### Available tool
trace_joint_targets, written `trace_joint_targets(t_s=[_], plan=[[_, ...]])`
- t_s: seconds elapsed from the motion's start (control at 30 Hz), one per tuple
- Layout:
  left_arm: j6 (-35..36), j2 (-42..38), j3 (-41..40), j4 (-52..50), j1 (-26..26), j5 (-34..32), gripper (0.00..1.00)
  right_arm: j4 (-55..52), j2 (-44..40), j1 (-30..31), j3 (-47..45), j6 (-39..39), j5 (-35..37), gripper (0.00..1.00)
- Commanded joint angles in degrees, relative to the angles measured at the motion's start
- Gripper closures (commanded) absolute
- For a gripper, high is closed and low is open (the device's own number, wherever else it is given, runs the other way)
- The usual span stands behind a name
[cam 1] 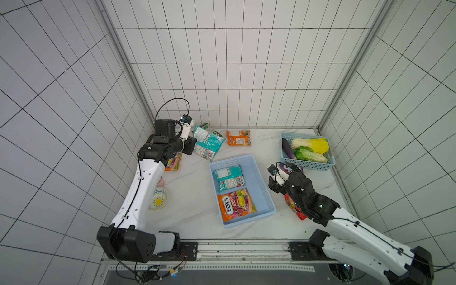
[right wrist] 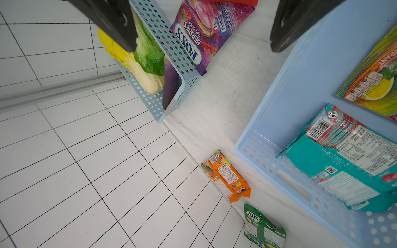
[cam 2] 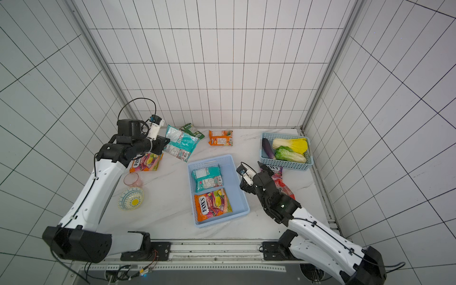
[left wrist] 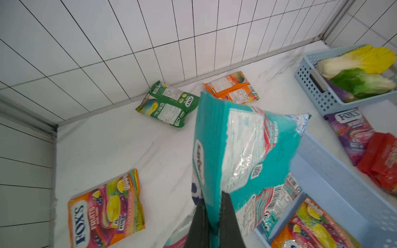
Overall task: Put the candies in the basket
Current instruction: Pick up the candy at the center of the board.
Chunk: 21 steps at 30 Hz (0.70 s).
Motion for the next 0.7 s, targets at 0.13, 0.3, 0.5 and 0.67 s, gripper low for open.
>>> trace_joint_targets(t_s=[0.13,0.3,0.5,0.67], plan=[[-20.4,-0.6,-6.4,10.2,-0.4,13.1,1.00,1.7,-0.1,-0.3,-1.5,2.9,-3.3,0.01],[-35.6,-2.9,-17.5,22.3,2.0,20.9,1.00,4.6,0.3,-2.4,-2.5,7.7,-6.4,0.01],[-51.6,-6.0,-32.1,40.7,2.7,23.8,1.00,2.9,1.7,-6.2,0.3,20.4,-13.1,0.01],[-59.7,-7.8,-40.2,53.6,2.5,23.4,1.00,1.3,5.4,-8.0,6.0,32.7,-20.2,0.01]])
